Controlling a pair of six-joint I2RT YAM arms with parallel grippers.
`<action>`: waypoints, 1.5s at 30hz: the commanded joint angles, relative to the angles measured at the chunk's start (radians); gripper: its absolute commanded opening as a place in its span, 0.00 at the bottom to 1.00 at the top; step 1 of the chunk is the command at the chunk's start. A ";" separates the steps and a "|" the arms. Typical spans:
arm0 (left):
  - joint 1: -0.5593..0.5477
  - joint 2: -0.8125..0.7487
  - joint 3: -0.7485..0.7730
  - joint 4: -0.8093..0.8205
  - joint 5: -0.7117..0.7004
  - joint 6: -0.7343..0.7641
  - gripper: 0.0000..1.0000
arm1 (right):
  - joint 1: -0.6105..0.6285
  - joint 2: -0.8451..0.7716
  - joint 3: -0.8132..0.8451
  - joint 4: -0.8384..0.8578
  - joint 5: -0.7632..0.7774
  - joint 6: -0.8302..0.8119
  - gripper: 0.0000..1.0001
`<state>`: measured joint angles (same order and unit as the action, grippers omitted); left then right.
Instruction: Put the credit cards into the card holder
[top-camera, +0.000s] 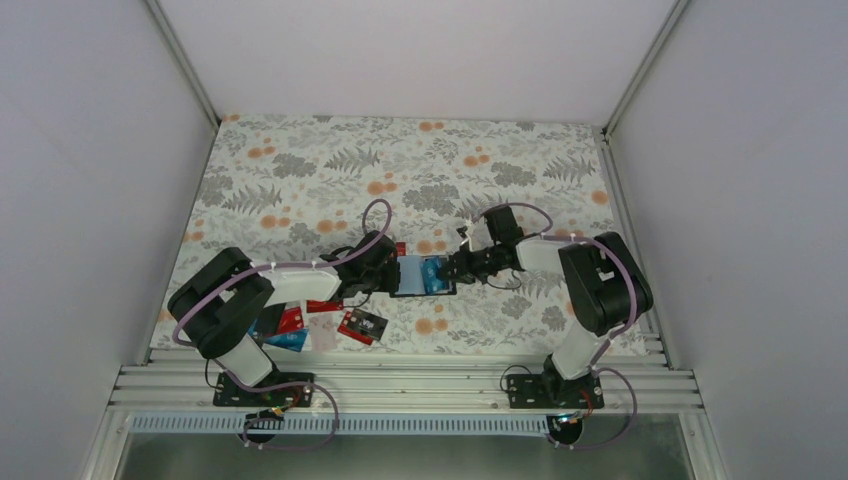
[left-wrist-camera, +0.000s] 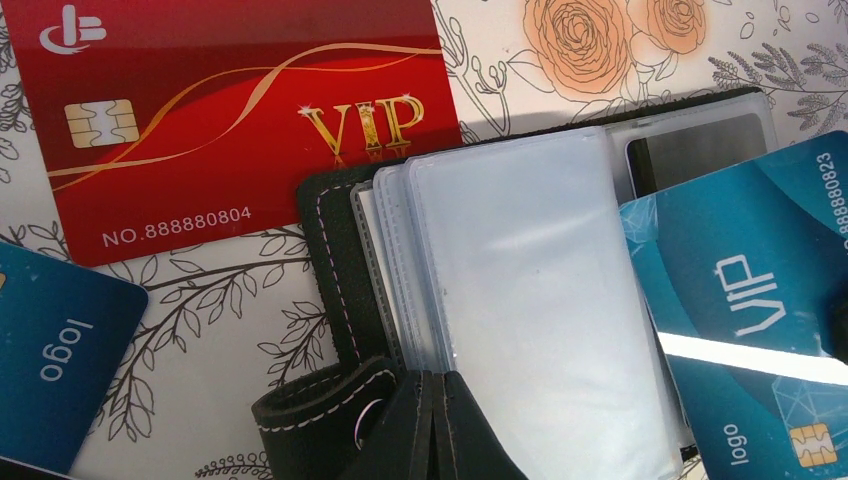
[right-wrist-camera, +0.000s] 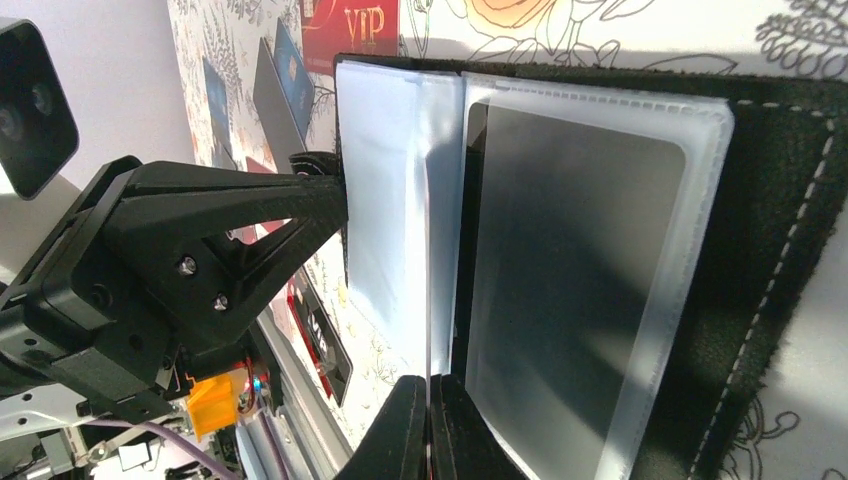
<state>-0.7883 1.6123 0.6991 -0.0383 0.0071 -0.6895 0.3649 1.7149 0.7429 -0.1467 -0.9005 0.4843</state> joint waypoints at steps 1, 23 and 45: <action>-0.005 0.037 -0.021 -0.036 -0.022 0.005 0.02 | -0.006 0.027 0.023 0.016 -0.042 -0.017 0.04; -0.006 0.039 -0.029 -0.043 -0.022 0.012 0.02 | -0.006 0.099 0.043 0.100 -0.051 0.005 0.04; -0.005 0.043 -0.027 -0.044 -0.018 0.007 0.02 | 0.009 0.094 -0.027 0.239 -0.058 0.076 0.04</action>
<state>-0.7883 1.6150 0.6971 -0.0303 0.0071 -0.6888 0.3649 1.8042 0.7418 0.0391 -0.9546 0.5346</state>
